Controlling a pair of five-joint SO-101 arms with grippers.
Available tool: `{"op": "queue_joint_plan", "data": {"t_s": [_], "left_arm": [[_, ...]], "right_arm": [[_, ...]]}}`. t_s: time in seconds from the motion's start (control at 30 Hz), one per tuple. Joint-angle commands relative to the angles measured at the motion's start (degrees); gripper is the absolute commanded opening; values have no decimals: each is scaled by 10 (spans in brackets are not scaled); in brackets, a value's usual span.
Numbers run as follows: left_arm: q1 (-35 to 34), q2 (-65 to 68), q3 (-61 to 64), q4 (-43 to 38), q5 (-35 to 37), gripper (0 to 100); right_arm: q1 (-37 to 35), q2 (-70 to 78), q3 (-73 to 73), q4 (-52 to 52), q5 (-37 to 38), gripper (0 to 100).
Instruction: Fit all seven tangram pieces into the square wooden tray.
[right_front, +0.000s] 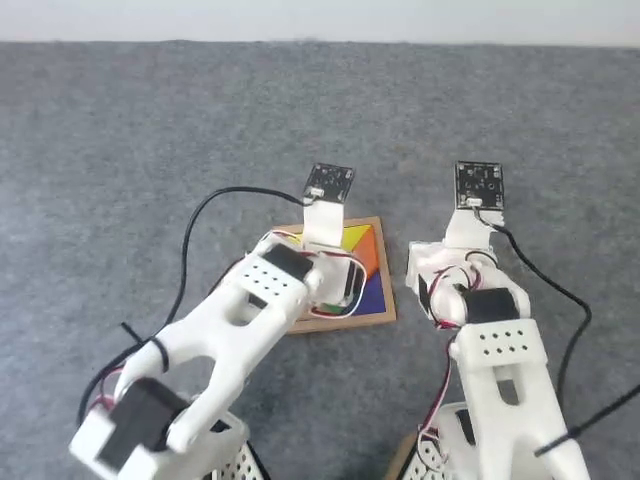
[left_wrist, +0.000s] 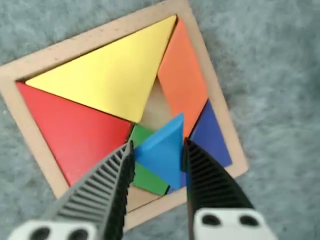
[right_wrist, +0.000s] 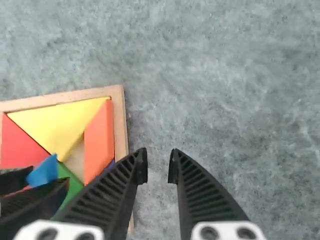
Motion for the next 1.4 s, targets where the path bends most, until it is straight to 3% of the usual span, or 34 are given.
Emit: {"op": "queue_joint_plan", "data": {"t_s": [0.0,0.13,0.37,0.57,0.8,0.93,1.07,1.27,1.37], "left_arm": [[4,33,-54,-10,22,159],[4,72,-92,11,51,194],[-25,76,-161,127,98,340],[-70,-52,-94,124,97,333],[-201,-287,106,39,21,235],[-296,-425,197,35,-18,232],[-368,-538,274,36,-58,232],[-433,-618,305,132,-186,232],[-476,-627,305,150,-218,232]], "right_arm": [[5,-22,-2,-18,3,83],[5,-22,-2,-20,3,83],[4,-21,2,-20,4,83],[-35,-21,18,-25,7,83],[-58,2,29,-40,30,82],[-114,82,10,-41,73,82],[-126,170,-31,-38,105,82],[-138,202,-52,-36,122,82],[-169,202,-52,-35,122,82]]}}
